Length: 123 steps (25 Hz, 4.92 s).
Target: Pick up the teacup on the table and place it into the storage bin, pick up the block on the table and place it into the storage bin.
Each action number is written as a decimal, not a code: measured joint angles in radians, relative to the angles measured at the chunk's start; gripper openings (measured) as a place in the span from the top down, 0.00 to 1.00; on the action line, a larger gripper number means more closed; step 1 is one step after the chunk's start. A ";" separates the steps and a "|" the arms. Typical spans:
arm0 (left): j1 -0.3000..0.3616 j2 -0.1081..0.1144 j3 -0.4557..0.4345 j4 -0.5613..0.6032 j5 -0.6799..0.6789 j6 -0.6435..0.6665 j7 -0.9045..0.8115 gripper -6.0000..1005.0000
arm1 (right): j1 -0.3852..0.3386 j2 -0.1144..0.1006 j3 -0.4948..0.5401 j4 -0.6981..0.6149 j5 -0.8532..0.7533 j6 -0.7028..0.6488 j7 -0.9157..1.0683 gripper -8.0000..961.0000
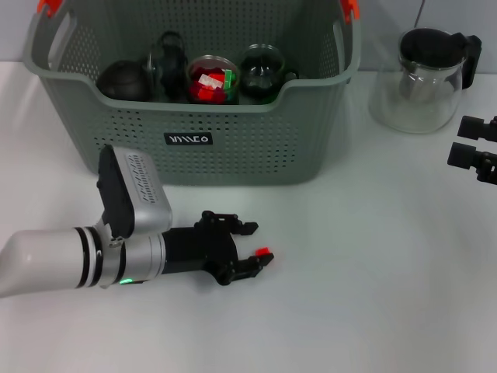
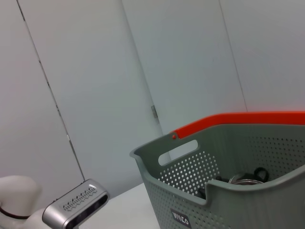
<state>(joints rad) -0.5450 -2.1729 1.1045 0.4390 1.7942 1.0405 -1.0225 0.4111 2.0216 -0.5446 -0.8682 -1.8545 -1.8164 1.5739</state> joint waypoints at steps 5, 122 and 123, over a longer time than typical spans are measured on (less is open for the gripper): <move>0.003 0.002 0.003 0.003 -0.006 0.011 0.001 0.45 | 0.000 -0.001 0.000 0.000 0.000 -0.004 0.000 0.28; -0.177 0.097 -0.331 0.581 0.126 0.118 -1.037 0.63 | -0.002 0.010 0.021 0.036 -0.021 -0.035 -0.020 0.28; -0.131 0.089 -0.384 0.576 -0.025 0.205 -0.963 0.58 | -0.002 0.011 0.025 0.046 -0.006 -0.035 -0.031 0.28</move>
<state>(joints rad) -0.6758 -2.0839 0.7201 1.0151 1.7688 1.2458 -1.9851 0.4088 2.0329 -0.5191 -0.8221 -1.8603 -1.8513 1.5433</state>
